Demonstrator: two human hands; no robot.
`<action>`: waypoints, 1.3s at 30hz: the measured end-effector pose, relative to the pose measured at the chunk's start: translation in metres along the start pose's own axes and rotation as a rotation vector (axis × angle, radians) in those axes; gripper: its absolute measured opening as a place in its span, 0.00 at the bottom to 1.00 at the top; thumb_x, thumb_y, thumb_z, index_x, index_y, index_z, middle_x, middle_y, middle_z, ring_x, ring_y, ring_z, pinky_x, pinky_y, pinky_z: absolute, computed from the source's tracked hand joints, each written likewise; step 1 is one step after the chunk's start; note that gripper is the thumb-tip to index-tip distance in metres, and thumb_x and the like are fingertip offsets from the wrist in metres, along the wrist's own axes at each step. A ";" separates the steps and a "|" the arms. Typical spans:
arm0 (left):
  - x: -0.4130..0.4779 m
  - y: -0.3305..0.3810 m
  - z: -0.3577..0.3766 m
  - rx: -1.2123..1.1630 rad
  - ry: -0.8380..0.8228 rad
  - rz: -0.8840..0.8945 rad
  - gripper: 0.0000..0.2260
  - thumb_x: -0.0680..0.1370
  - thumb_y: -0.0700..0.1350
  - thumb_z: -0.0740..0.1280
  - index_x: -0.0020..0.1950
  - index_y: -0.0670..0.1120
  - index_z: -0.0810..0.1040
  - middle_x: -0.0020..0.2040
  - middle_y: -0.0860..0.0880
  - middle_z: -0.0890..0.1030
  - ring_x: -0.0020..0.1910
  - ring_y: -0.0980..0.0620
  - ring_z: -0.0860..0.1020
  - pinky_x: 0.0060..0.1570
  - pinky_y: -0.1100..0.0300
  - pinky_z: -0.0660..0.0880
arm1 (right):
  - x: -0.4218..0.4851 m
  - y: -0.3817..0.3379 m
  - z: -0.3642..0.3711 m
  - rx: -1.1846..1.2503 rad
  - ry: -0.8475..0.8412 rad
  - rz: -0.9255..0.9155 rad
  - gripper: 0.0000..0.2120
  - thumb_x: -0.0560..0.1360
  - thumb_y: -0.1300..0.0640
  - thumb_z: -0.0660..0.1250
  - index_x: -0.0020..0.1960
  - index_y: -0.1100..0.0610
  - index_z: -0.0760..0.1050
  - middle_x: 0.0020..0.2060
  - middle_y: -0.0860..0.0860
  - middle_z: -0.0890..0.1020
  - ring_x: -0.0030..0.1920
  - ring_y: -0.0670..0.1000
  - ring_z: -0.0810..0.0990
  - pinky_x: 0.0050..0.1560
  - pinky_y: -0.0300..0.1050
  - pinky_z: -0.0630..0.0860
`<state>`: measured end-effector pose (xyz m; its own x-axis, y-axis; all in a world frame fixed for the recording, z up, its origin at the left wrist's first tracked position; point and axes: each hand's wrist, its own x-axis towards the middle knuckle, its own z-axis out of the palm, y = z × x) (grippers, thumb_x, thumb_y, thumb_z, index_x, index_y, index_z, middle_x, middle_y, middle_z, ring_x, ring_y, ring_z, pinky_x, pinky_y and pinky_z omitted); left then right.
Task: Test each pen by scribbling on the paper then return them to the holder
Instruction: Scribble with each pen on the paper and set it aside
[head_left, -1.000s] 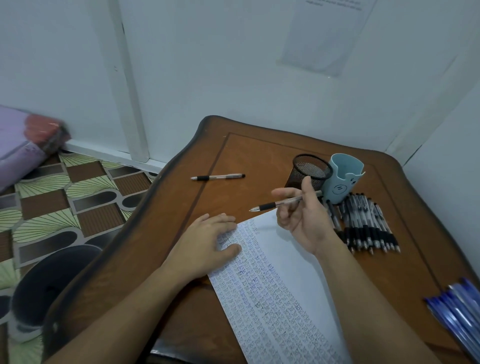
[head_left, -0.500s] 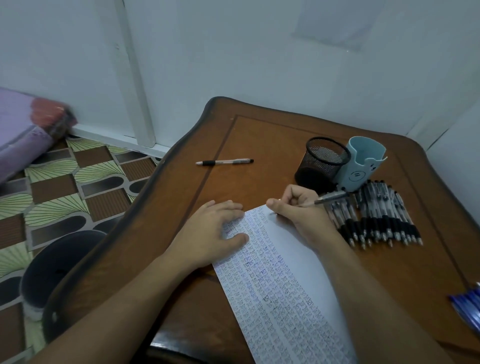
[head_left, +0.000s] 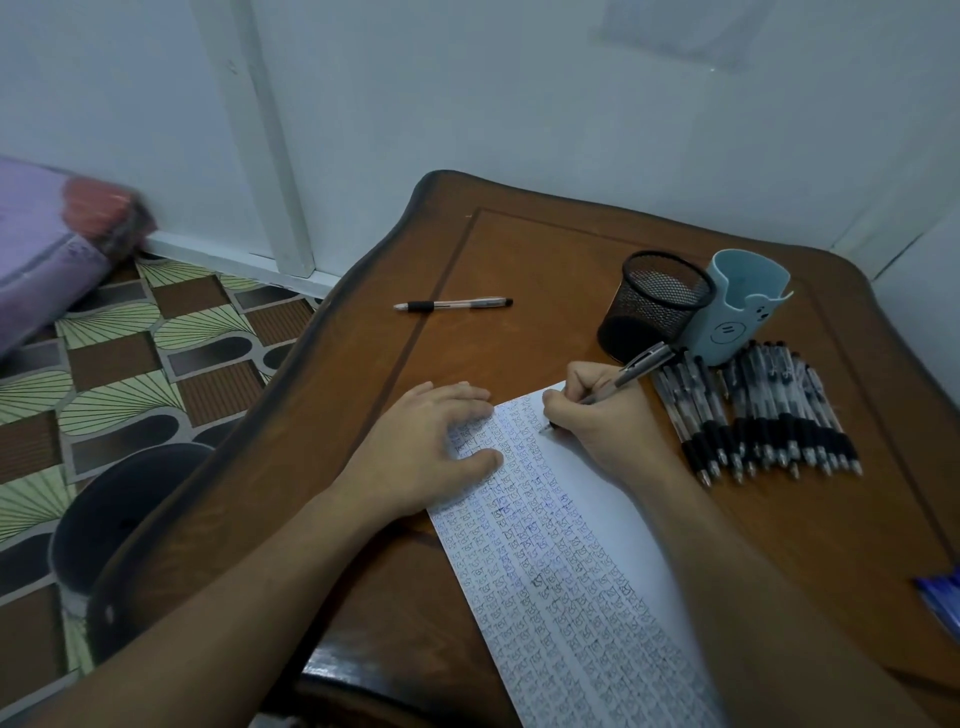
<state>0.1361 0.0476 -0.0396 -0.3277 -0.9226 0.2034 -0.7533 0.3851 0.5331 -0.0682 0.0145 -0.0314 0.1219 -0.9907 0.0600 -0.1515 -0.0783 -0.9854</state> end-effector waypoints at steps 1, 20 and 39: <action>0.000 0.000 0.000 -0.005 -0.002 -0.002 0.29 0.71 0.63 0.66 0.69 0.52 0.74 0.70 0.60 0.71 0.65 0.72 0.57 0.69 0.67 0.47 | 0.000 0.000 0.000 0.002 -0.005 0.000 0.22 0.74 0.72 0.67 0.30 0.57 0.61 0.25 0.49 0.63 0.29 0.45 0.65 0.30 0.35 0.73; 0.001 0.001 -0.001 -0.024 0.005 -0.006 0.30 0.68 0.63 0.63 0.67 0.51 0.76 0.70 0.59 0.72 0.65 0.72 0.58 0.68 0.68 0.48 | 0.001 -0.001 0.002 -0.023 0.001 -0.011 0.22 0.73 0.72 0.68 0.30 0.57 0.59 0.25 0.48 0.63 0.28 0.42 0.67 0.31 0.36 0.74; 0.000 0.003 -0.002 -0.021 0.010 -0.010 0.30 0.68 0.63 0.64 0.67 0.51 0.76 0.69 0.59 0.72 0.66 0.70 0.59 0.70 0.65 0.50 | 0.002 0.002 0.000 -0.046 0.014 -0.009 0.23 0.71 0.71 0.68 0.29 0.54 0.59 0.28 0.52 0.62 0.34 0.52 0.64 0.35 0.45 0.73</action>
<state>0.1350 0.0485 -0.0368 -0.3142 -0.9267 0.2062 -0.7444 0.3752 0.5523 -0.0684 0.0124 -0.0333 0.1102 -0.9913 0.0715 -0.1950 -0.0921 -0.9765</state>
